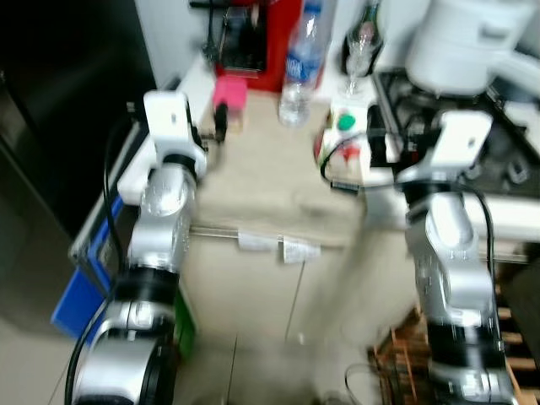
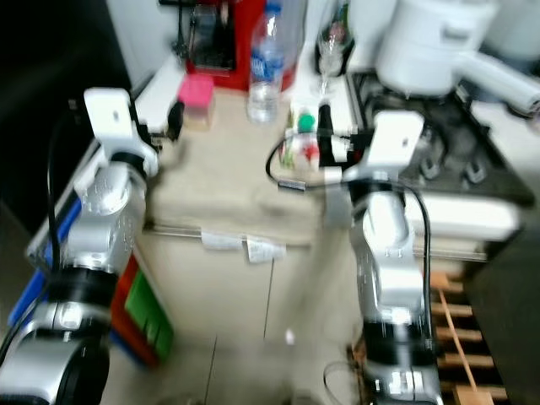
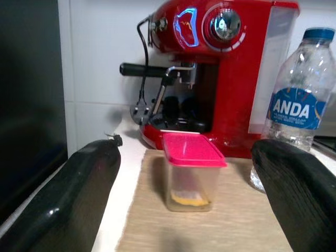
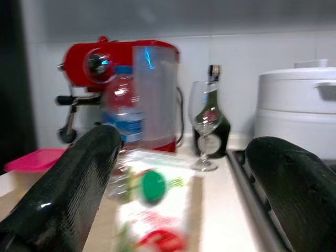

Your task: Restocking fridge

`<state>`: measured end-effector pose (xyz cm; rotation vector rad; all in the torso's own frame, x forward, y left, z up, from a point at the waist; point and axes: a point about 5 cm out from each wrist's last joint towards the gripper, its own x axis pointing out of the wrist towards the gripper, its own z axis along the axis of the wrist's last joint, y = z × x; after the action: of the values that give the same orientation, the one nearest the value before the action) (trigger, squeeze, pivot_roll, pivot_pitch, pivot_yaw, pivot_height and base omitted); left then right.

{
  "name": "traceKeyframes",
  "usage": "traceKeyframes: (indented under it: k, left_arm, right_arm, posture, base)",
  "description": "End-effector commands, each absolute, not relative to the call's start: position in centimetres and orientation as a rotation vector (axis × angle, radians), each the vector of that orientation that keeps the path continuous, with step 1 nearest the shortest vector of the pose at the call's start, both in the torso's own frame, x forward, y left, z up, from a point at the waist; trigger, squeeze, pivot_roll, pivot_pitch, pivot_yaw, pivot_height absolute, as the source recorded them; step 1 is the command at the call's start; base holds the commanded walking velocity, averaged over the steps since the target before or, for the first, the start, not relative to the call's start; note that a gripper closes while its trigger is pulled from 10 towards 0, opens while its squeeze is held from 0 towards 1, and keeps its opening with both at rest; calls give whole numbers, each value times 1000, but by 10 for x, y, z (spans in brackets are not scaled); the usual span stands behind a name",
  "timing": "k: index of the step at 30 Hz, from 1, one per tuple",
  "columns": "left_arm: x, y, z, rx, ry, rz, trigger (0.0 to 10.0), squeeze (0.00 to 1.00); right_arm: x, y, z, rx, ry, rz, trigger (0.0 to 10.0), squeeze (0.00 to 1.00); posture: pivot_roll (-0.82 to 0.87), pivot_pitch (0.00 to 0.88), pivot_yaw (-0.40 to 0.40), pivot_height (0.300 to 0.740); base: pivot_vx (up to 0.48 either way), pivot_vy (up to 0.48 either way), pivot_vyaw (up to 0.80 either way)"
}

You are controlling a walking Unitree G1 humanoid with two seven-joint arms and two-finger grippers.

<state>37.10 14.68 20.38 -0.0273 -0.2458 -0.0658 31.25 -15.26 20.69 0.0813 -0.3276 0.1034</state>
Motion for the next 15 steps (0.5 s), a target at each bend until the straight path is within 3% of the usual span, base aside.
traceKeyframes:
  k: [1, 15]
  left_arm:
    - [374, 150, 205, -3, -228, -47, 10000, 0]
    - [378, 135, 202, 1, -212, -96, 10000, 0]
  right_arm:
    - [310, -141, 210, 83, -332, 141, 10000, 137]
    - [298, -141, 199, 82, -296, 122, 10000, 137]
  posture:
    - [-101, 0, 4, 740]
    - [-130, 0, 28, 740]
  base:
    - [0, 0, 0]
    - [0, 0, 0]
